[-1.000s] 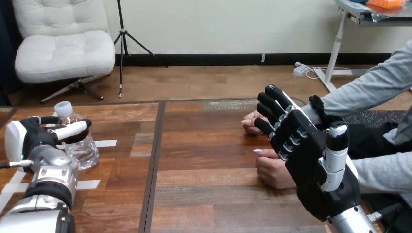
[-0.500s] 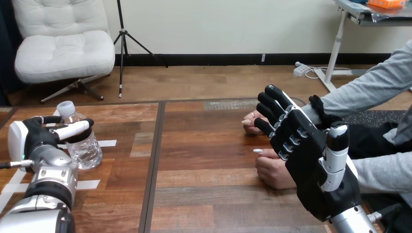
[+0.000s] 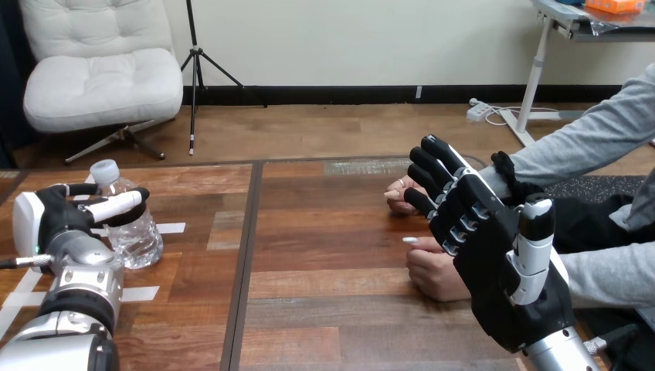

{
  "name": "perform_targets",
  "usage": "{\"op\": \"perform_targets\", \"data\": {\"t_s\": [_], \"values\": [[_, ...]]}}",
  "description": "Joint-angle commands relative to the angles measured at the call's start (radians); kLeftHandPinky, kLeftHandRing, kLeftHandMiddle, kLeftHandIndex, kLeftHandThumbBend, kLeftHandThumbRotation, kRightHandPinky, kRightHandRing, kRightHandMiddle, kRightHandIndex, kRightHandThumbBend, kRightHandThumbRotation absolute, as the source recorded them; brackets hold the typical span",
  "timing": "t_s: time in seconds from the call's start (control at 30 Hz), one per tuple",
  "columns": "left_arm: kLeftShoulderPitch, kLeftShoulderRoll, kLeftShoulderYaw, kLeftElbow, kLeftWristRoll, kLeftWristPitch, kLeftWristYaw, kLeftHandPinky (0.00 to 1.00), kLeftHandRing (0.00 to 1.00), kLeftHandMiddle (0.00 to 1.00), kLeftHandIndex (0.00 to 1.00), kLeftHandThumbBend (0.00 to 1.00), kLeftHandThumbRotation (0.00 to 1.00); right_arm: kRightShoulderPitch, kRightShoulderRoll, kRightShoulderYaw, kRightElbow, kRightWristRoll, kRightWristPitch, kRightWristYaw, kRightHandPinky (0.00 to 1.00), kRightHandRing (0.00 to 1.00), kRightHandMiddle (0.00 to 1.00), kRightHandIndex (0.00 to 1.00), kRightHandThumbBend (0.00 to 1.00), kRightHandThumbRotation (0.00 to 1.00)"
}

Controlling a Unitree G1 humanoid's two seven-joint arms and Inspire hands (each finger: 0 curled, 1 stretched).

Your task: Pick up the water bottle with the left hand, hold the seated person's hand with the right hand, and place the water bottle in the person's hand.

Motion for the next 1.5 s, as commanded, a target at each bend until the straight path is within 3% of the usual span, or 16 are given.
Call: {"op": "perform_targets", "data": {"t_s": [0.0, 0.37, 0.67, 1.07, 1.47], "values": [[-0.054, 0.010, -0.006, -0.023, 0.004, -0.060, 0.008, 0.42, 0.48, 0.53, 0.54, 0.76, 0.00, -0.025, 0.005, 0.005, -0.049, 0.005, -0.018, -0.005, 0.97, 0.99, 0.96, 0.95, 1.00, 1.00], [-0.041, 0.009, -0.042, -0.028, 0.044, -0.111, 0.037, 0.46, 0.51, 0.55, 0.54, 0.78, 0.00, -0.028, 0.007, 0.005, -0.040, 0.004, -0.020, -0.006, 0.97, 0.98, 0.96, 0.95, 0.99, 1.00], [-0.029, 0.010, -0.068, -0.033, 0.068, -0.156, 0.055, 0.40, 0.47, 0.51, 0.53, 0.80, 0.00, -0.029, 0.007, 0.005, -0.037, 0.001, -0.018, -0.010, 0.97, 0.98, 0.96, 0.94, 0.99, 1.00], [-0.011, 0.011, -0.122, -0.055, 0.122, -0.214, 0.087, 0.41, 0.48, 0.51, 0.51, 0.82, 0.00, -0.033, 0.006, 0.006, -0.032, 0.000, -0.015, -0.012, 0.96, 0.98, 0.96, 0.94, 0.98, 1.00], [0.011, 0.007, -0.143, -0.077, 0.128, -0.266, 0.106, 0.40, 0.47, 0.50, 0.51, 0.82, 0.00, -0.034, 0.004, 0.009, -0.037, -0.010, -0.002, -0.028, 0.96, 0.98, 0.96, 0.94, 0.97, 1.00]]}}
